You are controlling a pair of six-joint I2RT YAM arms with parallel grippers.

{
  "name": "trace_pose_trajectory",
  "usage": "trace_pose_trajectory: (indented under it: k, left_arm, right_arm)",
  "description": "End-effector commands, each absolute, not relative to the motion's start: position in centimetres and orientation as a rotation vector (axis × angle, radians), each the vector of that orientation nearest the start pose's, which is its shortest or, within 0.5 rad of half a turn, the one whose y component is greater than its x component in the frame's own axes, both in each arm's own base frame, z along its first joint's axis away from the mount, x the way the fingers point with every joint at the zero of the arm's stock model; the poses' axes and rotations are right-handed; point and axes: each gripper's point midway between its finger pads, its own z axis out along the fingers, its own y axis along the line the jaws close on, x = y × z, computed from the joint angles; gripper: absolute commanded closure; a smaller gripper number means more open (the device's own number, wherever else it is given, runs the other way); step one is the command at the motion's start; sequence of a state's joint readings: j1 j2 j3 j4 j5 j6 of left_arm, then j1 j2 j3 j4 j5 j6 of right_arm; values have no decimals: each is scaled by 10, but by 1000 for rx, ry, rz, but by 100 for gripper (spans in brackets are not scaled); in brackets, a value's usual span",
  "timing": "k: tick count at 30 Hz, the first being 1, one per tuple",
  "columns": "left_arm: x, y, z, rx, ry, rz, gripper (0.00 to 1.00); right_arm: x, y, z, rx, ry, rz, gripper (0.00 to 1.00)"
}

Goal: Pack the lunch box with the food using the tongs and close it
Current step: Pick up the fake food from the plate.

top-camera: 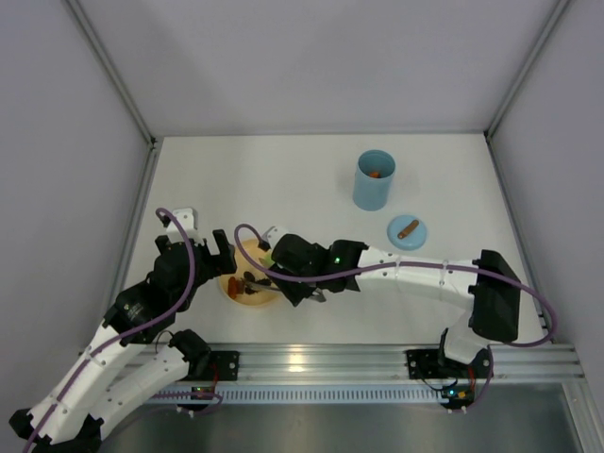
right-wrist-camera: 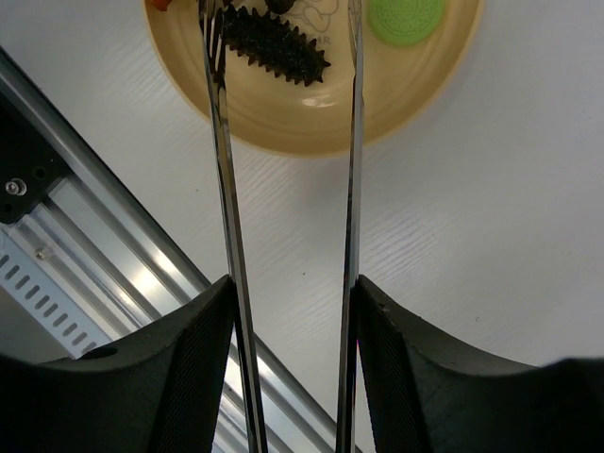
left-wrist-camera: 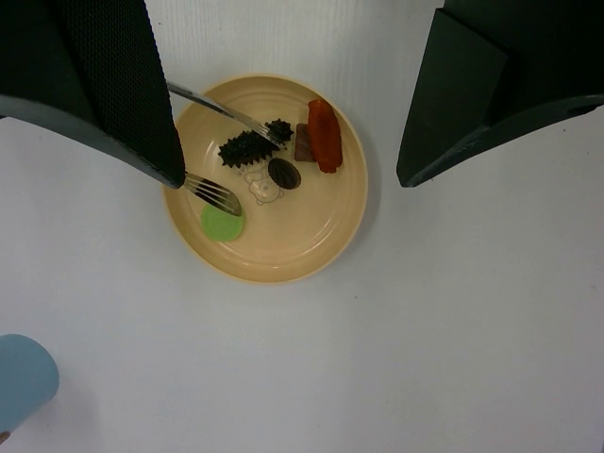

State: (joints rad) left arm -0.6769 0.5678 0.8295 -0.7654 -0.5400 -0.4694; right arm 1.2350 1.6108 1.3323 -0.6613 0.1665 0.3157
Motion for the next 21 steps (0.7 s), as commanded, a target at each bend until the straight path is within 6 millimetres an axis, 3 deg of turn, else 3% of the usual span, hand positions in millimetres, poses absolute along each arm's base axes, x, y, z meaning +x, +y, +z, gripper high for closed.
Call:
trace_pose_trajectory:
  k: [1, 21]
  left_arm:
    - [208, -71, 235, -124, 1984, -175, 1]
    - [208, -72, 234, -123, 1986, -176, 1]
  right_arm:
    - [140, 385, 156, -1109, 2267, 473, 49]
    - [130, 376, 131, -1200, 2301, 453, 50]
